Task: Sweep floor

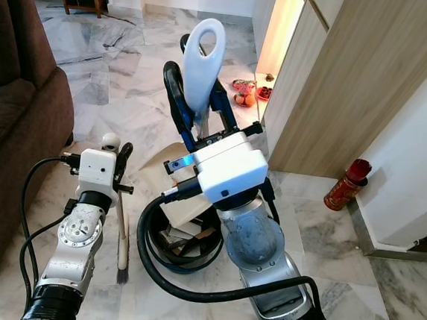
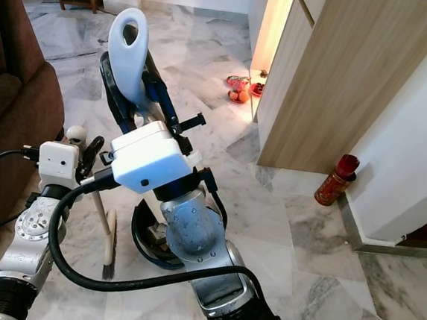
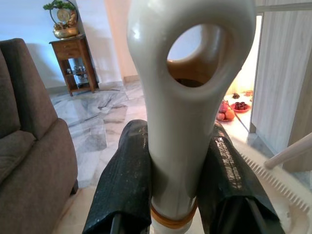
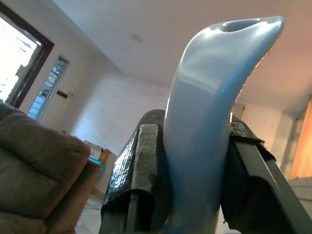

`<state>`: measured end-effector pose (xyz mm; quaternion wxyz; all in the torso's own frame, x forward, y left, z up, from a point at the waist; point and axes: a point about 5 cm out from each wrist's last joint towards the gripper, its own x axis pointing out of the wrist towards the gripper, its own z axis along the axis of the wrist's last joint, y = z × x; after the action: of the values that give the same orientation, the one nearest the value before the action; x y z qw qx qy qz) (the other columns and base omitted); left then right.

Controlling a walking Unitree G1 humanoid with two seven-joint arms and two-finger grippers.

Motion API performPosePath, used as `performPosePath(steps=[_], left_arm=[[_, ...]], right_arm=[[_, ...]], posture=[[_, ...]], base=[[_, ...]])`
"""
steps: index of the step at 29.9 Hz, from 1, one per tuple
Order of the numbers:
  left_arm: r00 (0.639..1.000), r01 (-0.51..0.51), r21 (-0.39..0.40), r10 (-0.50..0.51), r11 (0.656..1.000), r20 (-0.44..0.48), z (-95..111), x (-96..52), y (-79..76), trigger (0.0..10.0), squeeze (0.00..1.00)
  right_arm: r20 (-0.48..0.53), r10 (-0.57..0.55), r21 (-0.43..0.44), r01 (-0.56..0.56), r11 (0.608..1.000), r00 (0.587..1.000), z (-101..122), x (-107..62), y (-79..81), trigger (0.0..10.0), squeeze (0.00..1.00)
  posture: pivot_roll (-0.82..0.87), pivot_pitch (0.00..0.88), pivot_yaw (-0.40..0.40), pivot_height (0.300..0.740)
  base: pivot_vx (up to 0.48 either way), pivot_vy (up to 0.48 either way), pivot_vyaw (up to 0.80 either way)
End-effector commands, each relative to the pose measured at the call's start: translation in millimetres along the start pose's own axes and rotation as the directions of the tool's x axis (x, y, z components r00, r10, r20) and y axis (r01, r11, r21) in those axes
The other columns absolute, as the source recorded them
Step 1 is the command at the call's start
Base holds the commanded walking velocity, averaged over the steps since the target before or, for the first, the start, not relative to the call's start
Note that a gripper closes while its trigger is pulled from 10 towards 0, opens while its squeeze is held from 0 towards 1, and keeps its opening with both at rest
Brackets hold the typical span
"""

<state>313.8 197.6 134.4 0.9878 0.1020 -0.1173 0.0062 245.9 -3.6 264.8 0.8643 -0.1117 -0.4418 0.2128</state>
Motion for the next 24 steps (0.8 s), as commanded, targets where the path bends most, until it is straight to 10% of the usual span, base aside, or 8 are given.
performPosePath(steps=[1, 17, 24], left_arm=[[0.999, 0.007, 0.006, -0.007, 1.000, 0.053, 9, 2.2, -1.1, 10.0, 0.00], [0.999, 0.013, 0.007, -0.014, 1.000, 0.046, 8, 2.0, -2.5, 10.0, 0.00], [0.999, 0.013, 0.008, -0.013, 1.000, 0.047, 8, 1.7, -2.2, 10.0, 0.00]], right_arm=[[0.109, -0.005, -0.036, 0.009, 0.999, 0.994, 18, 4.6, -3.2, 10.0, 0.00], [0.096, 0.022, -0.204, -0.002, 0.979, 0.995, 11, 1.2, -5.6, 10.0, 0.00], [-0.017, -0.206, -0.334, 0.189, 0.924, 0.978, -15, -2.8, -58.7, 10.0, 0.00]], posture=[[-0.02, 0.104, -0.064, 0.740], [-0.02, 0.105, -0.064, 0.740], [-0.03, 0.104, -0.064, 0.740]], base=[[0.000, 0.000, 0.00], [0.000, 0.000, 0.00], [0.000, 0.000, 0.00]])
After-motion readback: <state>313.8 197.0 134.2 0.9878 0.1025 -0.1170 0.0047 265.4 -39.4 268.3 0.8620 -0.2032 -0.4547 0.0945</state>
